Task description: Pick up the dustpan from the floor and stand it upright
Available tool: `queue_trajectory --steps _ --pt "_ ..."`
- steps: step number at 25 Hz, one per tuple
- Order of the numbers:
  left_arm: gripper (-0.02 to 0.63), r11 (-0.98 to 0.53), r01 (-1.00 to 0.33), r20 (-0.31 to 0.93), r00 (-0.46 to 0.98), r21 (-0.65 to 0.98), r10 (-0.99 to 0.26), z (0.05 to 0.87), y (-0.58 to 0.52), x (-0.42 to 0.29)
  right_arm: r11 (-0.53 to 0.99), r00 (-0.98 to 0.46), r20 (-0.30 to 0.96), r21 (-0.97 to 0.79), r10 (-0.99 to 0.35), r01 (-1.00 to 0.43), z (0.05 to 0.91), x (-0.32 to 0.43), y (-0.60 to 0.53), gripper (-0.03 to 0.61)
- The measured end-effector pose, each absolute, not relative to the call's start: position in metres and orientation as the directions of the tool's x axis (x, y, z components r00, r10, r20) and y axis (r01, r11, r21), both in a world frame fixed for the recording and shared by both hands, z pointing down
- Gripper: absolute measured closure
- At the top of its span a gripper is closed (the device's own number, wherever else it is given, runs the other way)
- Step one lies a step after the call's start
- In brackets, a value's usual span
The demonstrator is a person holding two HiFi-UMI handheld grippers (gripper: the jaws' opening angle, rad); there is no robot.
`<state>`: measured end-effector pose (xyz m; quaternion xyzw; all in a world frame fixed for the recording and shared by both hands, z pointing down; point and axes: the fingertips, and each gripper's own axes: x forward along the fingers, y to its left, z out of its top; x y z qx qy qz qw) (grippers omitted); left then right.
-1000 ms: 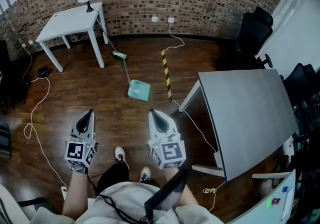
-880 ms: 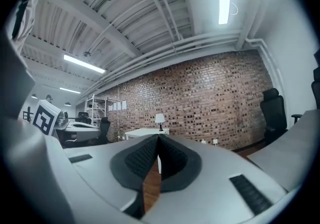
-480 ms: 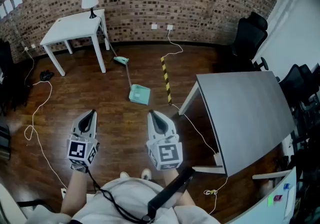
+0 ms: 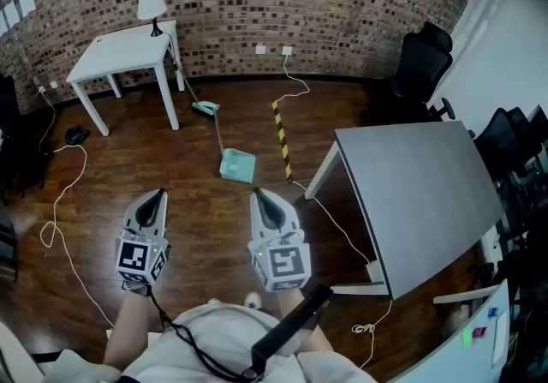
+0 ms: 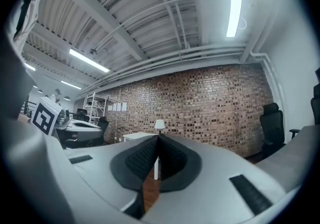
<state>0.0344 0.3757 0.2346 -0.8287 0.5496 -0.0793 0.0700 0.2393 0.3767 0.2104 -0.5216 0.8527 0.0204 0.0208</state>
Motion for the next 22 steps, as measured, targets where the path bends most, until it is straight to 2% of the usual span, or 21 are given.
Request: queue_trajectory --steps 22 --pt "0.614 -0.413 -0.886 0.058 0.411 -0.212 -0.910 0.236 0.362 0.050 0.466 -0.467 -0.042 0.031 -0.883 -0.884 0.209 0.242 0.366 0.584"
